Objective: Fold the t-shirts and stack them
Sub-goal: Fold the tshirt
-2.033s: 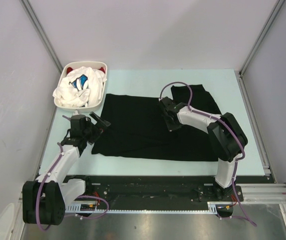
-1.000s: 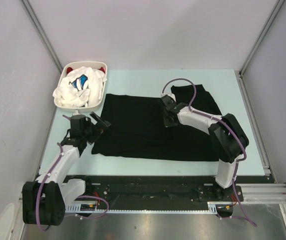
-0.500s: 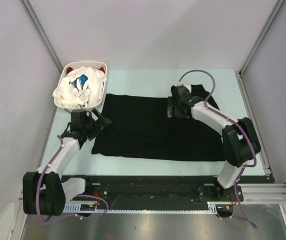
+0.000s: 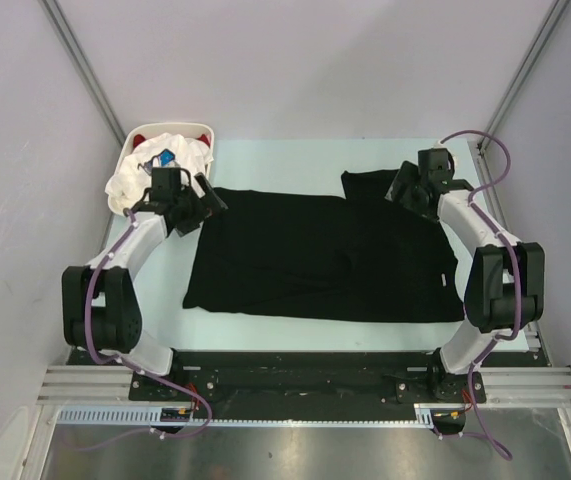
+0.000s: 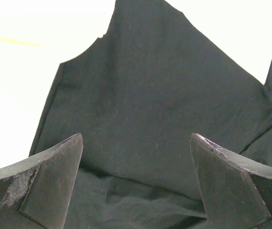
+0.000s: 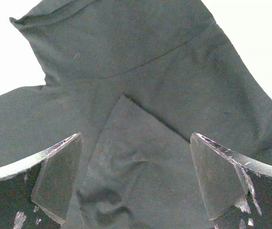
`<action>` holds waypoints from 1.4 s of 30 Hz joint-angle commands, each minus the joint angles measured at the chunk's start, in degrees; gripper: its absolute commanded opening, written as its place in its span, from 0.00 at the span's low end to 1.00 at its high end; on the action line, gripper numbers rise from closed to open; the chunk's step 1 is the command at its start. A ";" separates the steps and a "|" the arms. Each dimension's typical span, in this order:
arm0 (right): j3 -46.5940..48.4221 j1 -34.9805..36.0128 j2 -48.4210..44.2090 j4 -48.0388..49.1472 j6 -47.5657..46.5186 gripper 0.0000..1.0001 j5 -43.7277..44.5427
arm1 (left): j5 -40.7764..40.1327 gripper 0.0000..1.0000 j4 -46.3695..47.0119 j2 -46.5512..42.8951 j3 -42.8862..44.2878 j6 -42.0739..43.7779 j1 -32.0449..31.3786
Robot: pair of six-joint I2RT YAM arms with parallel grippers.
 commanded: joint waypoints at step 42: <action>-47.60 40.78 -38.80 8.68 33.30 0.99 0.11 | 3.51 1.00 25.15 -32.62 -51.83 -29.47 -27.22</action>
